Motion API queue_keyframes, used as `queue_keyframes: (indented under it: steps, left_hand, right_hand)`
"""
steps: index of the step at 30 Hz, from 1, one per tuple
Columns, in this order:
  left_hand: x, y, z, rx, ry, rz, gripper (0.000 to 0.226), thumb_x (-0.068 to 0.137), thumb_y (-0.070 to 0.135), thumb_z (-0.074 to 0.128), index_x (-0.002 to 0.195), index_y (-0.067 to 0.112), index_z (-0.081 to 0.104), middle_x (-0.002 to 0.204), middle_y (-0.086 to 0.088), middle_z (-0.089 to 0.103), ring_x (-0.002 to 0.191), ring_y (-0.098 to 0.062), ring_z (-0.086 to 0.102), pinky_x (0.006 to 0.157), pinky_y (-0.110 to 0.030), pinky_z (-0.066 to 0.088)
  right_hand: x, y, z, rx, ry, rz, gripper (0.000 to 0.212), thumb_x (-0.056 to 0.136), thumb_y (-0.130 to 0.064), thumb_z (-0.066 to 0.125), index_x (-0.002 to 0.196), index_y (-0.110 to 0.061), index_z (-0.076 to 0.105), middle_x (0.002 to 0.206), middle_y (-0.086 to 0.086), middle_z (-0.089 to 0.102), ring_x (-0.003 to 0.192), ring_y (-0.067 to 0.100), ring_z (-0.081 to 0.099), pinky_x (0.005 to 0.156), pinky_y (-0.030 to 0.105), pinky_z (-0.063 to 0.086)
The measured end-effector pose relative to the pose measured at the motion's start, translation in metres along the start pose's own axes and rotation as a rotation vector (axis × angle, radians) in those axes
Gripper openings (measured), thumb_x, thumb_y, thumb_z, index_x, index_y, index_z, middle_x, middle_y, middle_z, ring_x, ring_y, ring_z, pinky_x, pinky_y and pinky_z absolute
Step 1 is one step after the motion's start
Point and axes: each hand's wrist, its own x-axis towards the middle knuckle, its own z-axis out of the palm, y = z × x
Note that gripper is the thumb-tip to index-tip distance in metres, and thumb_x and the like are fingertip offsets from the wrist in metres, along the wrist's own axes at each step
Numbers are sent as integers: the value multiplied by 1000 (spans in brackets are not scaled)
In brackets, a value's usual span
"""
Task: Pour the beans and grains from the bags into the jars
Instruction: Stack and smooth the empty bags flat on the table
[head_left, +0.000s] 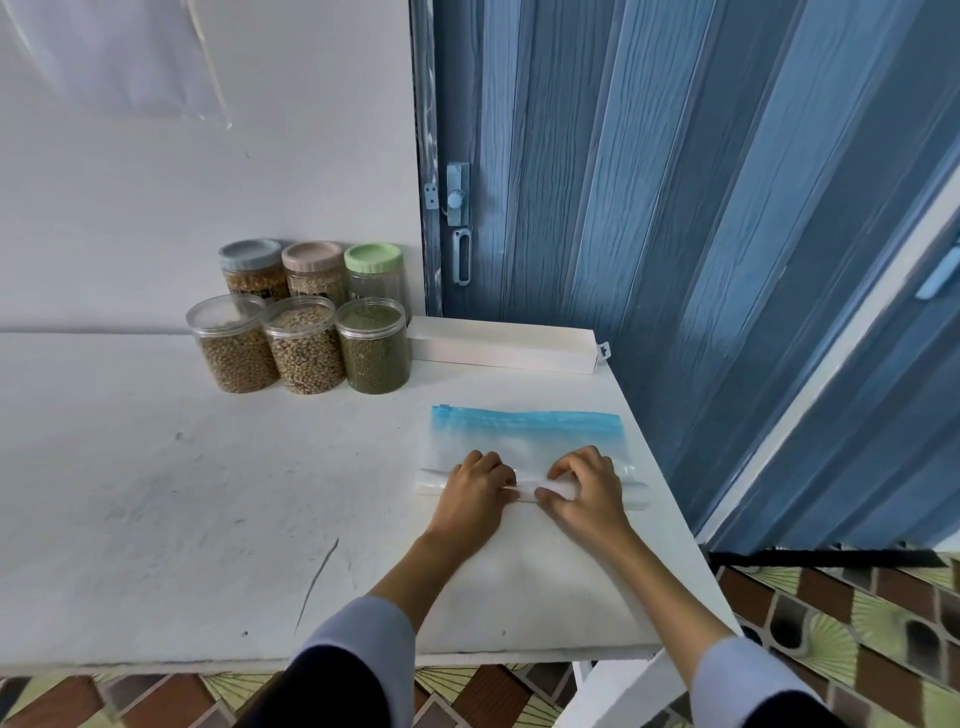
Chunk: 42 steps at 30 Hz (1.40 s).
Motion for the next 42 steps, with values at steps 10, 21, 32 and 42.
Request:
queue_keyframes:
  steps: [10,21,32,42]
  left_hand:
    - [28,-1,6,73,-12,-136,30,97,29,50,114,7,63,119,-5,51,110,-21,41,91,-29,34]
    - [13,-3,13,269,52,82,37,61,35,86,60,9,61,65,-4,56,60,-24,58,51,-27,47]
    - [9,2,10,309,117,5,27,64,25,87,56,15,64,62,1,55,62,-22,56,53,-32,44]
    - [-9,3,11,415,188,34,22,85,35,38,84,20,53,73,5,60,64,-19,56,55,-30,44]
  right_hand:
    - [14,1,-1,-202,8,-61,24,79,-34,75,86,-11,75,90,0,60,96,20,47,72,30,24]
    - [22,0,2,10,12,75,24,67,-28,85,66,-25,61,84,-8,56,92,16,49,78,29,29]
    - [3,10,-3,-4,11,-72,30,66,-31,86,76,-19,61,75,-20,50,81,12,46,74,33,40]
    - [-1,-6,-5,-307,-108,-34,30,89,-42,61,77,-14,62,84,-7,48,98,18,49,74,30,26]
